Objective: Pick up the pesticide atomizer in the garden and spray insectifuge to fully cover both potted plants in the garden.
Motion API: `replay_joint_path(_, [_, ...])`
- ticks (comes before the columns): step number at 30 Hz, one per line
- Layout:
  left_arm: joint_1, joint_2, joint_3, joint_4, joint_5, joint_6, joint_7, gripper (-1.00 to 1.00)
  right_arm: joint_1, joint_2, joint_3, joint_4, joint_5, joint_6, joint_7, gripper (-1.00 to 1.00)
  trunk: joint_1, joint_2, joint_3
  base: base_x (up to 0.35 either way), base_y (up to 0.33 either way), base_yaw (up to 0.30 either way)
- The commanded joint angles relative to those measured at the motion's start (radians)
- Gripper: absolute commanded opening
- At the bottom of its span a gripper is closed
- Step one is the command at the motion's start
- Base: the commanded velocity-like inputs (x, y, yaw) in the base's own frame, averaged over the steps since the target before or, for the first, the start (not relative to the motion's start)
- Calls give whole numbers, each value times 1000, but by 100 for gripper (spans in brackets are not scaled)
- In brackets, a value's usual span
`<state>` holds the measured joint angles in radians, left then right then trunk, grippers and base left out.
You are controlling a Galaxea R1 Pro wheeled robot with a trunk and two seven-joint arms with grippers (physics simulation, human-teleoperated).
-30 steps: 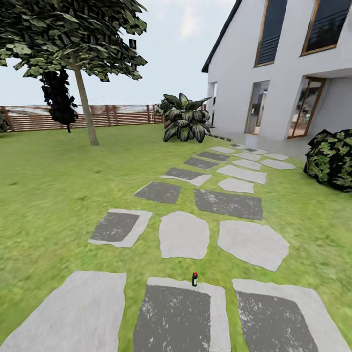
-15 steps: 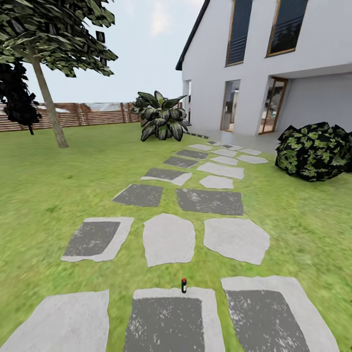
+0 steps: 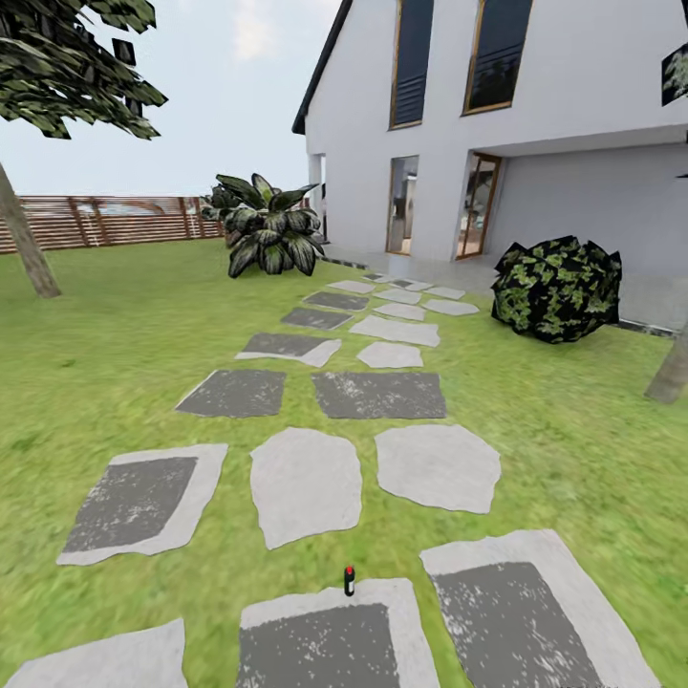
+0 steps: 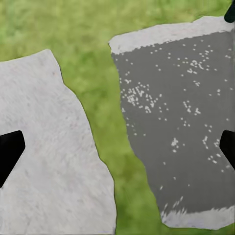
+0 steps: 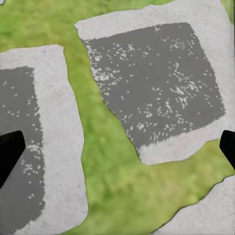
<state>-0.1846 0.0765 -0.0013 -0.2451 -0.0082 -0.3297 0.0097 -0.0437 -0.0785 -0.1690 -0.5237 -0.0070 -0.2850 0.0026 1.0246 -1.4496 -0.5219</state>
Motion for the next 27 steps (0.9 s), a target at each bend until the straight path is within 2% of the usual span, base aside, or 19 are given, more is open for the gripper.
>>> replay_joint_path(1, [-1,0,0,1,-1,-3,1,100,-1,0,-1,1,-1,-3,0,100,0,0,-1,230,263,-300])
replay_joint_path(17, [0,0,-1,0,-3,-3,1,100,-1,0,-2,0,-1,-3,0,100,0,0,-1,148,273,-297])
replay_joint_path(20, [-12,-6,-8,-15,-4,1,-3,100,-1,0,-4,0,3,-3,-4,100,0,0,-1,10,19,-33])
replay_joint_path(24, [-82,-1,-9,-45,-11,5,-8,100,-1,-1,-3,-10,4,-3,-4,100,0,0,-1,1,3,-5])
replay_joint_path(25, [-113,3,-9,-51,-16,9,-8,100,-2,-1,-3,-13,4,-4,-5,100,0,0,-1,0,1,-2])
replay_joint_path(26, [-187,10,-9,-54,-25,15,-9,100,-14,-1,-2,-41,4,-5,-5,100,0,0,-1,0,0,0])
replay_joint_path(27, [-221,12,-9,-53,-28,18,-8,100,-24,-1,-2,-64,4,-5,-6,100,0,0,-1,0,0,0])
